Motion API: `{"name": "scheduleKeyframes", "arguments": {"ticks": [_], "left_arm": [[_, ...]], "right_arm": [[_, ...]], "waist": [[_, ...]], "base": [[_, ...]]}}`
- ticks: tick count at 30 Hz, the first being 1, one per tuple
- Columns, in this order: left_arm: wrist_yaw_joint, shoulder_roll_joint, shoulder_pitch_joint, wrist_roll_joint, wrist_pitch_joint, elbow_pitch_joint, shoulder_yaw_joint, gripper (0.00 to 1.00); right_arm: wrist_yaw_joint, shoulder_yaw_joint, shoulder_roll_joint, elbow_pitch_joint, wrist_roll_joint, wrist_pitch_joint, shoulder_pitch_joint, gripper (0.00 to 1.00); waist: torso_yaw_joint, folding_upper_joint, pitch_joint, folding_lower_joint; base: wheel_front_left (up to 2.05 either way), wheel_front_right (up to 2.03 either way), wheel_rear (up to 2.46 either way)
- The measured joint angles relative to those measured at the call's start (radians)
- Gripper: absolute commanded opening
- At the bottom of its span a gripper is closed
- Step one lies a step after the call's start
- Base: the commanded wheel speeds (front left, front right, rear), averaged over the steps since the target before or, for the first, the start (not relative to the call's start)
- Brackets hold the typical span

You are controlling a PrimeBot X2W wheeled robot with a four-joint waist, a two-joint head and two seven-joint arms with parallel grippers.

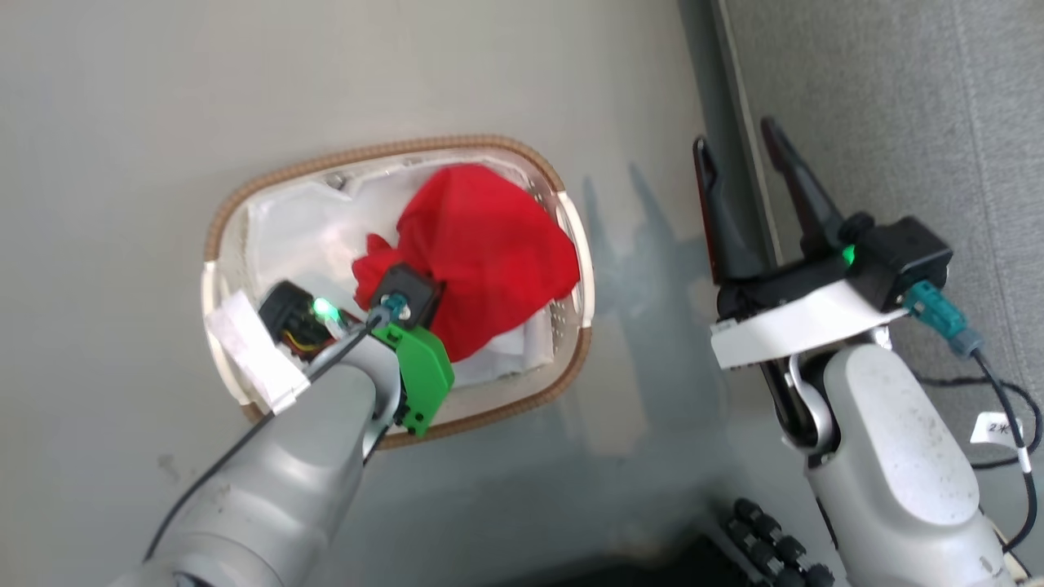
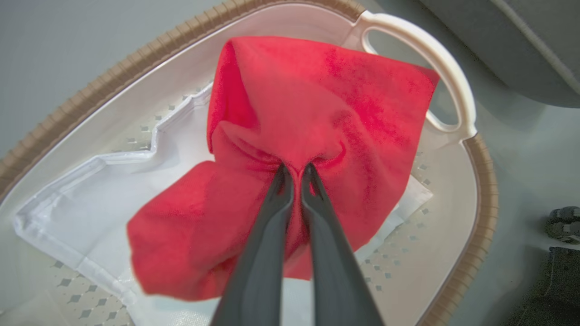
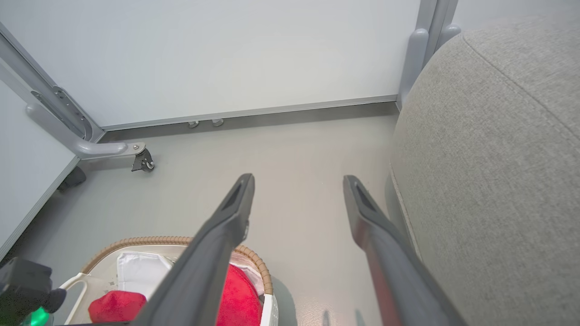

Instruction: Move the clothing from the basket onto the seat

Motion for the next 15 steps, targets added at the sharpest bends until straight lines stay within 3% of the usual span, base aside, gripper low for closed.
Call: {"name": "scheduleKeyframes", "arguments": {"ticks": [6, 15], "left_arm": [[0.003, 0.003, 0.077, -0.029, -0.007, -0.126, 0.052, 0.00], [0.036, 0.057, 0.246, -0.002, -0.008, -0.377, 0.197, 0.00]], "right_arm": [[0.000, -0.012, 0.001, 0.043, -0.022, 0.000, 0.060, 1.00], [0.000, -0.021, 0.000, 0.085, -0.032, 0.000, 0.153, 1.00]], "waist": [[0.029, 0.0000, -0.114, 0.0000], [0.081, 0.0000, -0.272, 0.0000]], "base": [[0.00, 0.00, 0.00], [0.00, 0.00, 0.00]]}}
